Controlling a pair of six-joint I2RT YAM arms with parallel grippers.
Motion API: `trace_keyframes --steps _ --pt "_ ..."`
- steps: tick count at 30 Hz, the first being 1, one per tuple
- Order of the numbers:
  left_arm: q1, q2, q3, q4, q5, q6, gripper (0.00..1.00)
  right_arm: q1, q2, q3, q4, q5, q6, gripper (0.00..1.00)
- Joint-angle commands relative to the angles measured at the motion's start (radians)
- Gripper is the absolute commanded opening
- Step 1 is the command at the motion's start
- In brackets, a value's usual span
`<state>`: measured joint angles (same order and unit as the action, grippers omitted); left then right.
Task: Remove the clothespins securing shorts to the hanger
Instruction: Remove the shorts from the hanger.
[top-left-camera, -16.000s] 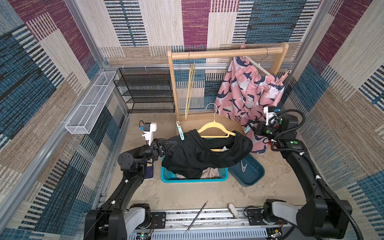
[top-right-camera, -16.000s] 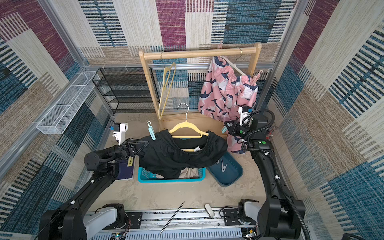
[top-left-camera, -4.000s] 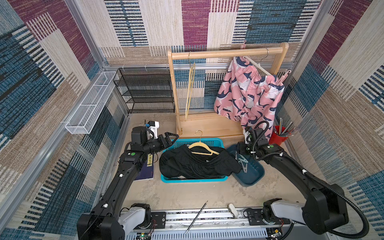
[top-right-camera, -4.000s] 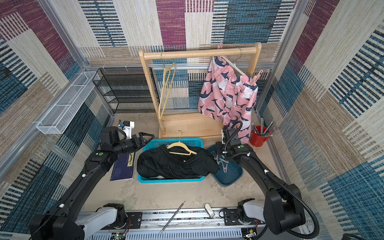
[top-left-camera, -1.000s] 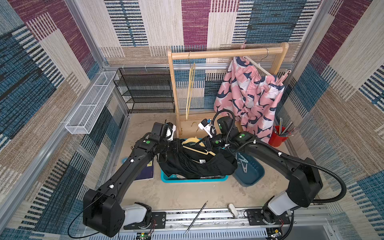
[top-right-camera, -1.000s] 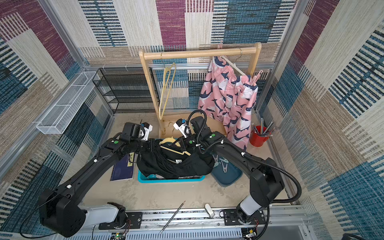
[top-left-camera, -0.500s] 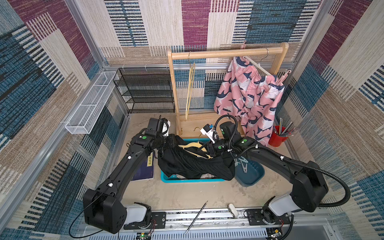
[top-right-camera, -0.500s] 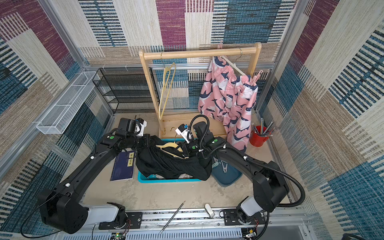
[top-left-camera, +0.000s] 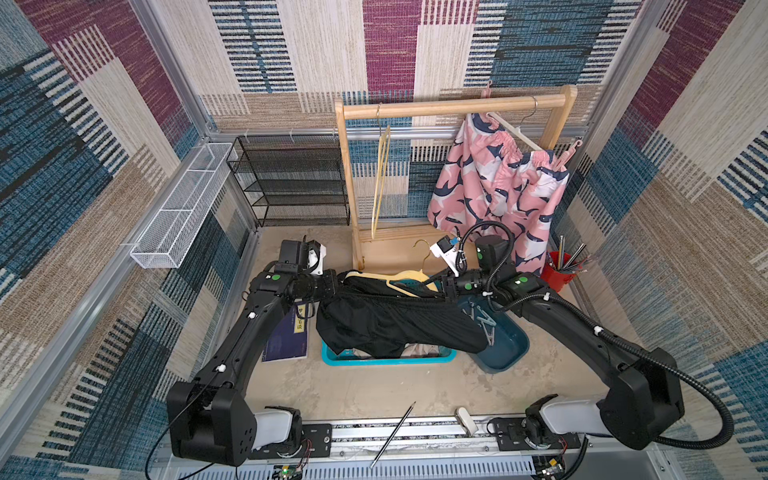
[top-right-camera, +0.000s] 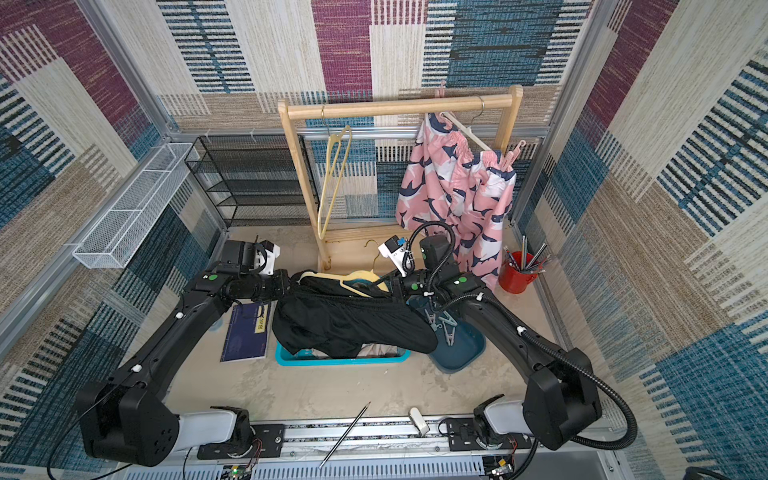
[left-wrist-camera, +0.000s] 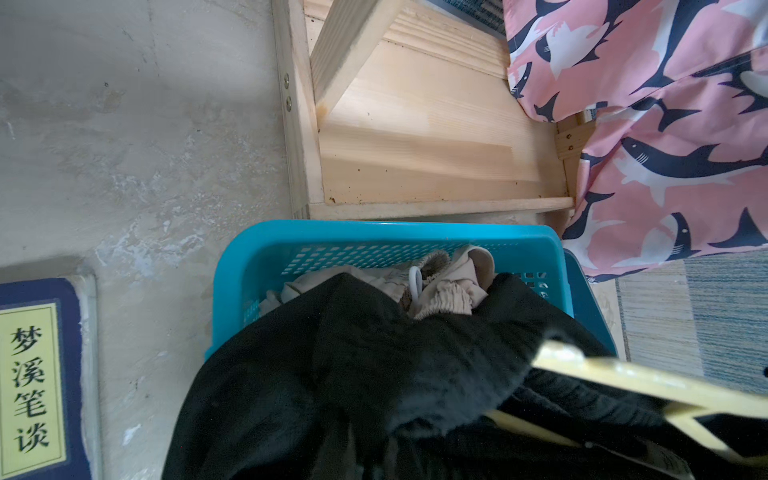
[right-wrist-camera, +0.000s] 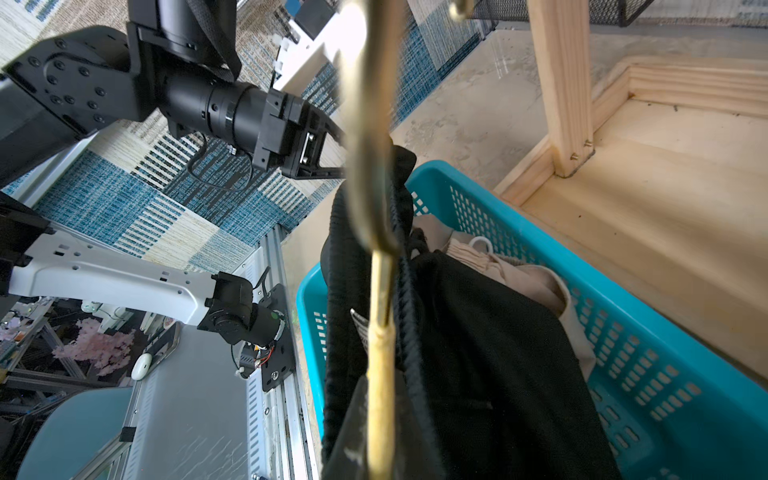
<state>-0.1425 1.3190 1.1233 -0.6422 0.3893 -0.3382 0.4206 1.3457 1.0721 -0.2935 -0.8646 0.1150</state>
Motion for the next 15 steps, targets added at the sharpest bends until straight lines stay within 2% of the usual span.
trace_keyframes --steps 1,2,7,15 --pt "0.011 0.0 -0.015 0.004 -0.054 0.012 0.0 -0.019 -0.013 -0.004 0.1 -0.098 0.018 0.0" --pt "0.011 0.004 -0.016 0.004 -0.058 0.014 0.0 -0.023 -0.015 -0.012 0.129 -0.132 0.034 0.0" --pt "0.01 0.007 -0.016 0.002 -0.062 0.016 0.0 -0.031 -0.02 0.01 0.121 -0.124 0.016 0.0" --pt "0.018 0.015 0.007 -0.022 -0.082 0.049 0.0 -0.103 -0.071 0.001 0.121 -0.152 0.004 0.0"
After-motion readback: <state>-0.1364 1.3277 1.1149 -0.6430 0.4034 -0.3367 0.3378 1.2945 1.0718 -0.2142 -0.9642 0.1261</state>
